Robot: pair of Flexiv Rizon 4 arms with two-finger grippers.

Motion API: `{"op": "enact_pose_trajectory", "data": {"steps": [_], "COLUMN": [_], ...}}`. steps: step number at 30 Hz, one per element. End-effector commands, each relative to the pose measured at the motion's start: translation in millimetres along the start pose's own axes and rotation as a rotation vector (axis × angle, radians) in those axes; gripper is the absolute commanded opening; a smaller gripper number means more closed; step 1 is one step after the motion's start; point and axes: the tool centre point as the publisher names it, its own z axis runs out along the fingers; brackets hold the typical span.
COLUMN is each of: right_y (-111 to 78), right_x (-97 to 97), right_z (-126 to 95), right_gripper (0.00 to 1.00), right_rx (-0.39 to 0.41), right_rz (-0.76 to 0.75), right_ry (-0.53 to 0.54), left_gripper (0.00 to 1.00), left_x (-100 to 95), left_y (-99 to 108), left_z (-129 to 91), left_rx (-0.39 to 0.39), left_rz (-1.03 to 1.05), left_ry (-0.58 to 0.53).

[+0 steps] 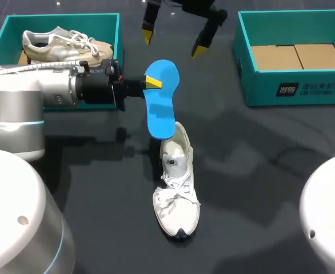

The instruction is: Take the shoe out of the shoebox, open the shoe tongue, remove and reinsert the insole, then place the shoe into the shoebox

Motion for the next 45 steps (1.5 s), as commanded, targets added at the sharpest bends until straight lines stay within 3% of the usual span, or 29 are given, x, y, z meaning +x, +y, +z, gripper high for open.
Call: {"op": "enact_pose_trajectory", "data": {"steps": [1,10,16,26,38,45], "right_y": [1.3,1.4,3.4,5.3,10.7,13.5], "right_x": [10.7,14.0,16.9,-0.6,-16.7,-25.6], "right_z": [1,6,10,19,12,13], "right_gripper": [1.0,1.0,1.0,1.0,1.0,1.0], "right_rx": [-0.005,-0.023,-0.044,-0.056,-0.068,-0.074], "right_rz": [-0.002,0.004,-0.012,0.053,0.068,0.081], "right_ry": [-0.378,-0.367,-0.296,-0.083,0.088,0.246], "left_gripper": [0.0,0.0,0.0,0.0,0.0,0.0], "left_x": [0.0,0.0,0.0,0.0,0.0,0.0], "left_y": [1,1,1,1,1,1], "left_z": [0,0,0,0,0,0], "left_rx": [0.001,0.001,0.001,0.001,0.001,0.001], "left_rz": [0.0,0.0,0.0,0.0,0.0,0.0], "left_ry": [-0.001,-0.001,-0.001,-0.001,-0.001,-0.001]}}
